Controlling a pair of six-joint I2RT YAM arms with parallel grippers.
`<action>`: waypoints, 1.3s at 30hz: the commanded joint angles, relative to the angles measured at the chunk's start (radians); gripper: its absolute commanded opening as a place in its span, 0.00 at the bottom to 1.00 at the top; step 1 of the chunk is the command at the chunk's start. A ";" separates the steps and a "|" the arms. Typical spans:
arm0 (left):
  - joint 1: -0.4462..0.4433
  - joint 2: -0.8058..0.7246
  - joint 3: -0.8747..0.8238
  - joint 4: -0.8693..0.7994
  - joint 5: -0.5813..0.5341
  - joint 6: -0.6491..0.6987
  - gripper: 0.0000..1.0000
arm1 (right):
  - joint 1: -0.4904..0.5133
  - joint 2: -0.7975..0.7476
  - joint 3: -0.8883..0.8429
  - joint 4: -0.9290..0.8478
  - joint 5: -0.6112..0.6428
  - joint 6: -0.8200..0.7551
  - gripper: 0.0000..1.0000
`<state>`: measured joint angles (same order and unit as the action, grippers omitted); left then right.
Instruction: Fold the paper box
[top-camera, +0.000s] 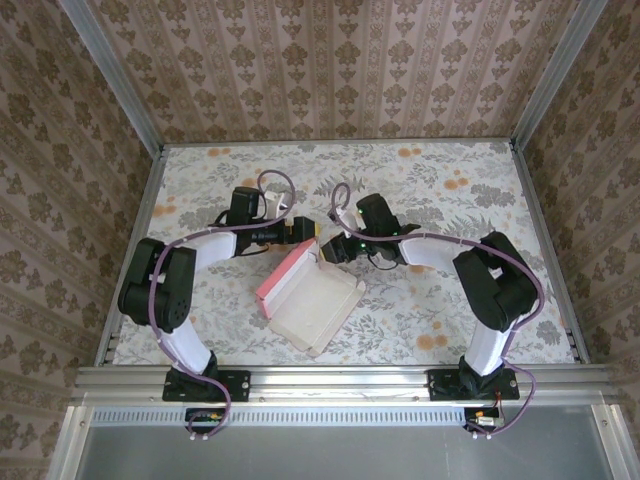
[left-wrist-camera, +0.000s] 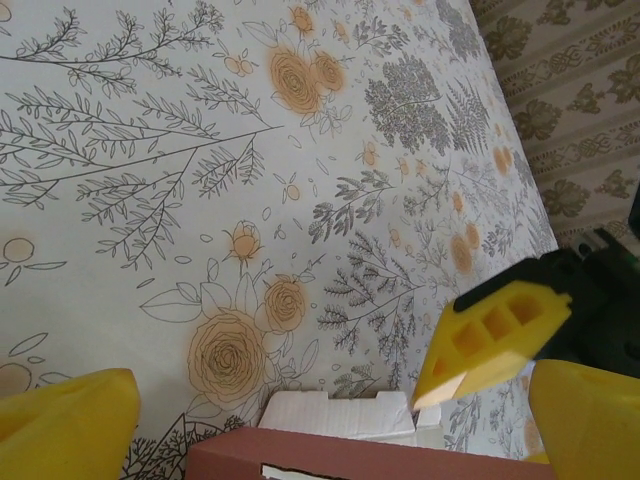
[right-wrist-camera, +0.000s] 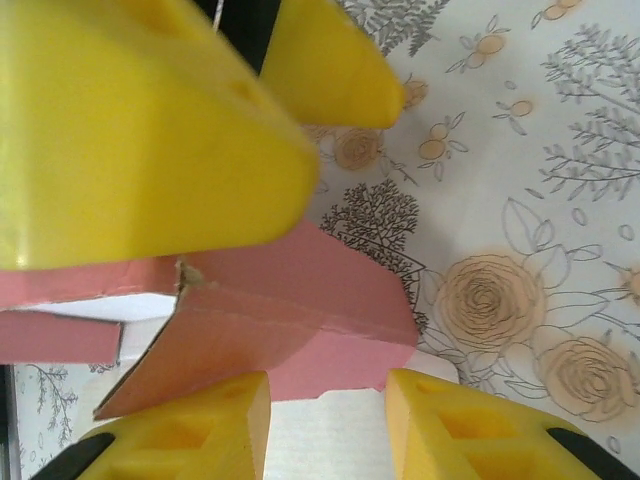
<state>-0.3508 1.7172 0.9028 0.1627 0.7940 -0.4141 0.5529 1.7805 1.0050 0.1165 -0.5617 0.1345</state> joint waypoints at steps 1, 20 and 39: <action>0.009 0.029 0.023 -0.036 0.012 0.035 1.00 | 0.021 0.025 0.024 0.009 0.001 -0.023 0.37; 0.029 0.134 0.110 -0.016 0.294 -0.003 0.99 | 0.086 0.054 0.072 0.082 0.208 -0.034 0.38; 0.035 0.205 0.189 -0.003 0.392 -0.054 0.96 | 0.116 0.069 0.046 0.201 0.366 0.006 0.34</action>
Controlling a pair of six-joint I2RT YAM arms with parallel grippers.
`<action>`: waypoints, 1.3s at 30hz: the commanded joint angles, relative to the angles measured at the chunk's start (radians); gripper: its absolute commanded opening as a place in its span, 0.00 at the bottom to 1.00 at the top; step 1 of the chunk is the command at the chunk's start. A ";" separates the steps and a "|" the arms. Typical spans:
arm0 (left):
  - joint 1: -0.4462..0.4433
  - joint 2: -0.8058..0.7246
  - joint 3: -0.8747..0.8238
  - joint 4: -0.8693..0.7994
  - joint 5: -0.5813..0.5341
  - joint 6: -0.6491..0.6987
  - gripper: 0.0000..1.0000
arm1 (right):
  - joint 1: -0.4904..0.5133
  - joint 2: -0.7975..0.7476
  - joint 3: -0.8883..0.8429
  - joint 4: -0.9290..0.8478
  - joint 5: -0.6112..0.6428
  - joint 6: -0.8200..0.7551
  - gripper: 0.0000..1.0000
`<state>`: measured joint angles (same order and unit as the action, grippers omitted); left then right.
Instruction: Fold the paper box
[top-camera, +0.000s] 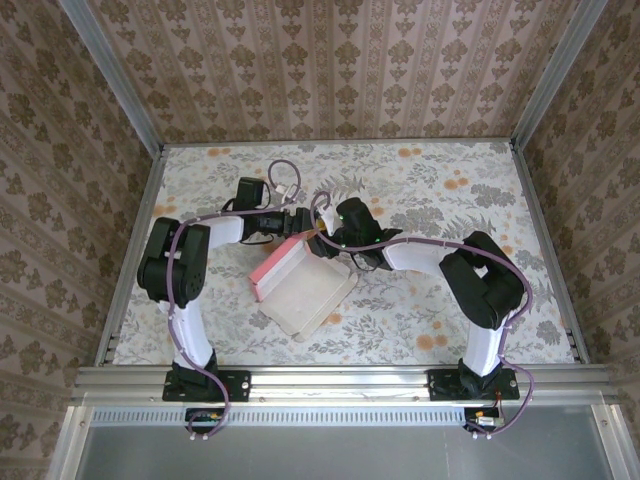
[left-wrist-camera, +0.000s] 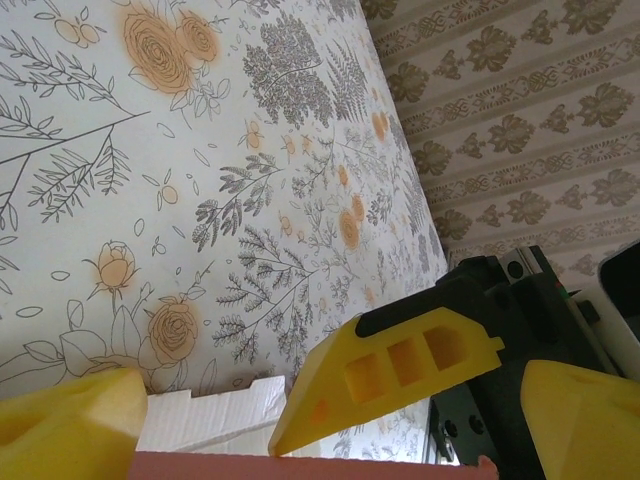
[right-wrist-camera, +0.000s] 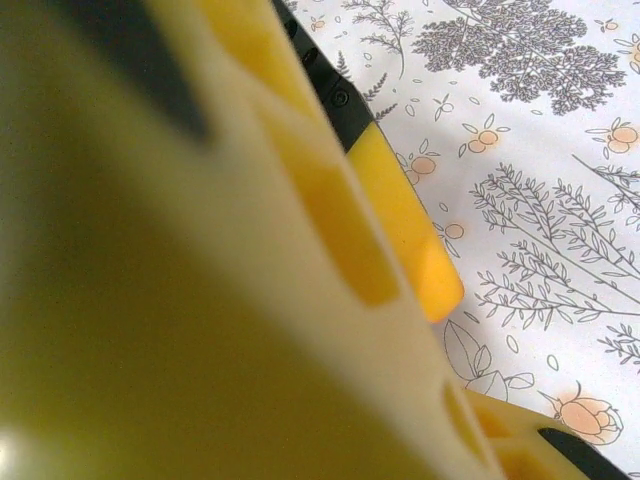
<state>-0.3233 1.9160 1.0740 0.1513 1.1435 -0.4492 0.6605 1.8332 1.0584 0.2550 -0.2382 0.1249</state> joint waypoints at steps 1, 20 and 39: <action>0.007 0.003 0.021 0.014 0.044 -0.023 0.96 | 0.009 0.017 -0.011 0.070 0.048 0.020 0.33; 0.006 0.086 0.101 0.120 0.162 -0.169 0.92 | 0.009 0.076 0.061 0.088 0.016 -0.016 0.31; 0.000 0.102 0.145 0.087 0.169 -0.181 0.93 | 0.008 0.096 0.095 -0.008 0.079 -0.029 0.08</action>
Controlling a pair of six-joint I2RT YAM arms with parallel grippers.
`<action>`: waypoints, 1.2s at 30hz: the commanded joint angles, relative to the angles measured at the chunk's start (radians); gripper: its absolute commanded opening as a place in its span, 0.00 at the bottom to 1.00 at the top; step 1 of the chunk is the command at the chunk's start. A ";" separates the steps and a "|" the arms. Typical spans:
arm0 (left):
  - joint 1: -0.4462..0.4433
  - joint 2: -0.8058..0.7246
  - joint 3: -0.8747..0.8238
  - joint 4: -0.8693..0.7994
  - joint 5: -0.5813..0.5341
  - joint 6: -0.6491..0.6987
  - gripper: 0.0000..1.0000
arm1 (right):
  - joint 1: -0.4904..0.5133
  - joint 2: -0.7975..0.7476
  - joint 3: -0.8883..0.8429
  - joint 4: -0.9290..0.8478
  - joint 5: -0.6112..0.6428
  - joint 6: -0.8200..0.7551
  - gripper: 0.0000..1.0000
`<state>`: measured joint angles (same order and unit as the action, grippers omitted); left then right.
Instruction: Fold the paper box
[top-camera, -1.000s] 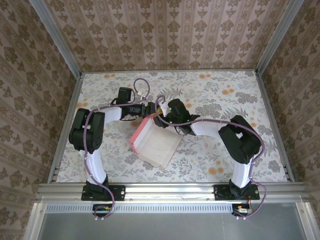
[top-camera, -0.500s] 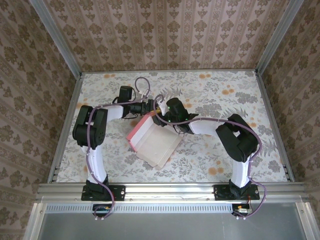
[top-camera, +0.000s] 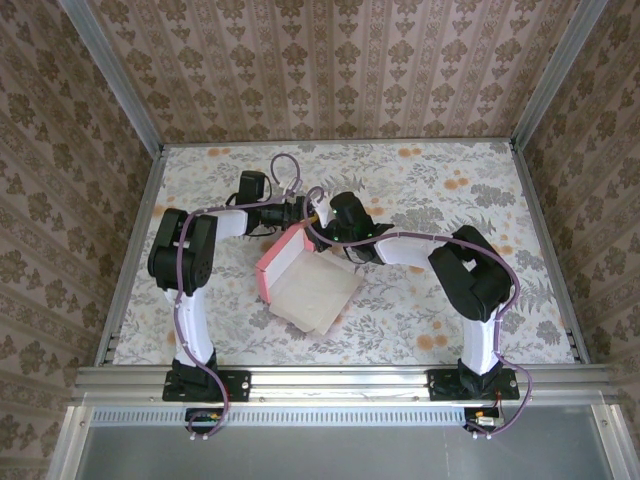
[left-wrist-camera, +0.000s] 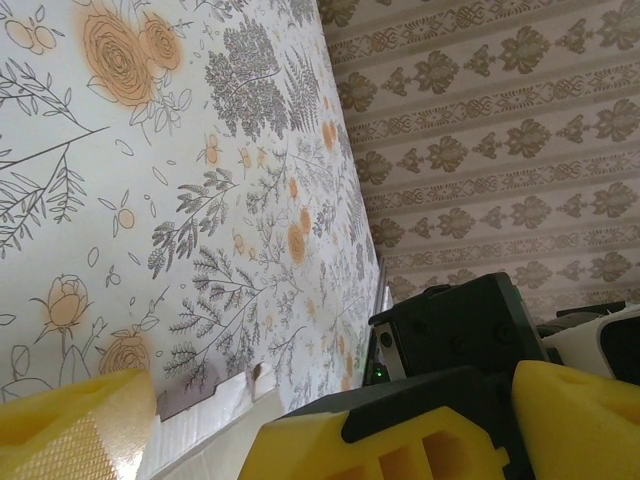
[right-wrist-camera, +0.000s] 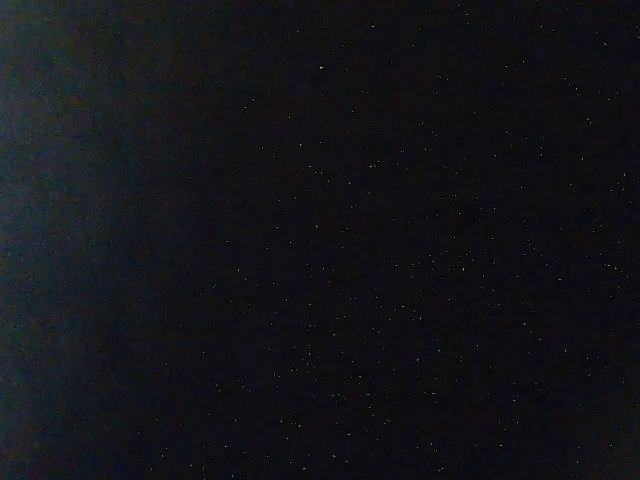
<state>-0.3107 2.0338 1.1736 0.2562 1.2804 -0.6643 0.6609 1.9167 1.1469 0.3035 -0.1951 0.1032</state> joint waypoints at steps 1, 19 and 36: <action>-0.012 -0.022 0.055 -0.066 0.018 0.070 0.93 | 0.008 0.005 0.000 -0.064 0.054 -0.008 0.07; -0.048 -0.301 0.111 -0.586 -0.527 0.402 0.95 | 0.038 -0.248 -0.319 -0.048 0.464 0.042 0.05; -0.254 -0.315 0.078 -0.632 -0.880 0.518 0.95 | 0.111 -0.277 -0.468 0.226 0.524 0.034 0.10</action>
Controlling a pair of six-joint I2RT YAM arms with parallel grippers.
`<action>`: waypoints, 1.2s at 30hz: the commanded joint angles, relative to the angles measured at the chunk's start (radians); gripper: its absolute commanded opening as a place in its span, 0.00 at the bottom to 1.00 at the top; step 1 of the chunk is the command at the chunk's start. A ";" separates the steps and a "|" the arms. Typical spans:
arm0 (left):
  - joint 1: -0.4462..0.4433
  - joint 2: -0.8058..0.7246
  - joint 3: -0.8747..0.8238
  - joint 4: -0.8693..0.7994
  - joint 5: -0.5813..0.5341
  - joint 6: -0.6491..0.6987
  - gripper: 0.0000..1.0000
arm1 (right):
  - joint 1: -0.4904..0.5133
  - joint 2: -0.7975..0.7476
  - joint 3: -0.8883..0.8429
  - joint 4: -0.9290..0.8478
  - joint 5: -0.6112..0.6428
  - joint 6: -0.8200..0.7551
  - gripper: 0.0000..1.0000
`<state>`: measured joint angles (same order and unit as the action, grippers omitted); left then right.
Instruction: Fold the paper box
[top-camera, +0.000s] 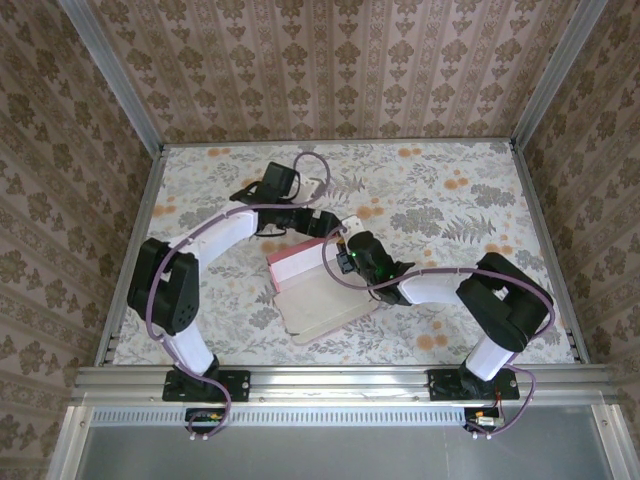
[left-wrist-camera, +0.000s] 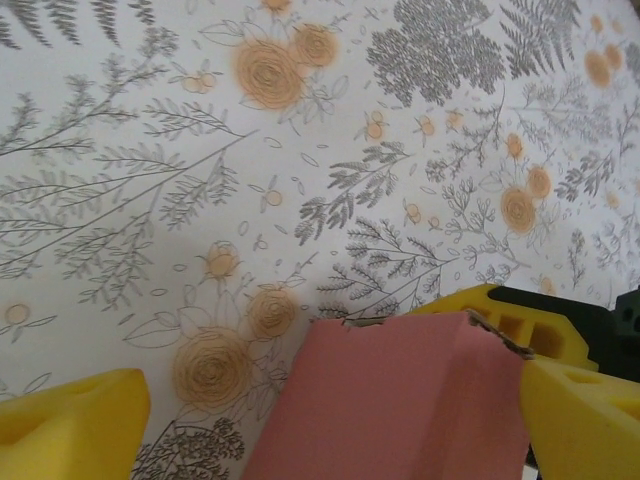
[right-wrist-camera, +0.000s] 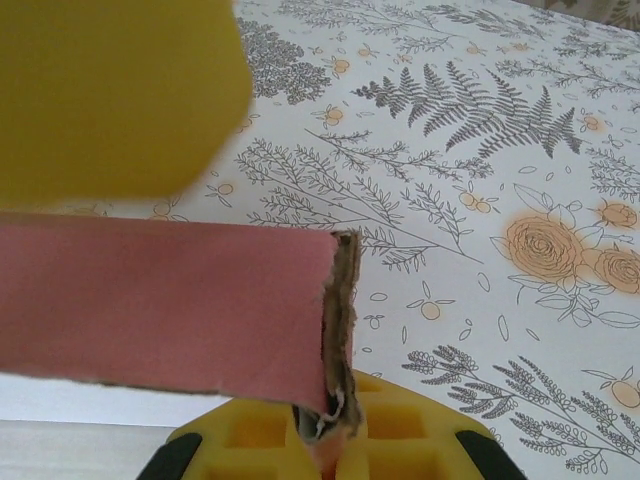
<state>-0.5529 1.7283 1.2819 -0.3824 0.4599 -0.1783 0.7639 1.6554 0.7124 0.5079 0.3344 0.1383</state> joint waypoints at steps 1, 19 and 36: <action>-0.016 -0.014 -0.048 0.023 -0.062 0.025 0.95 | 0.007 -0.019 -0.038 0.019 -0.016 -0.005 0.11; -0.016 -0.019 -0.115 0.078 -0.005 0.019 0.95 | -0.070 -0.048 -0.064 -0.020 -0.216 0.007 0.23; -0.013 0.007 -0.086 0.047 0.016 0.012 0.95 | -0.068 0.081 0.031 -0.017 -0.049 0.047 0.09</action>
<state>-0.5579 1.7088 1.1831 -0.2558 0.4694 -0.1795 0.6918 1.7042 0.7162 0.5091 0.1856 0.1692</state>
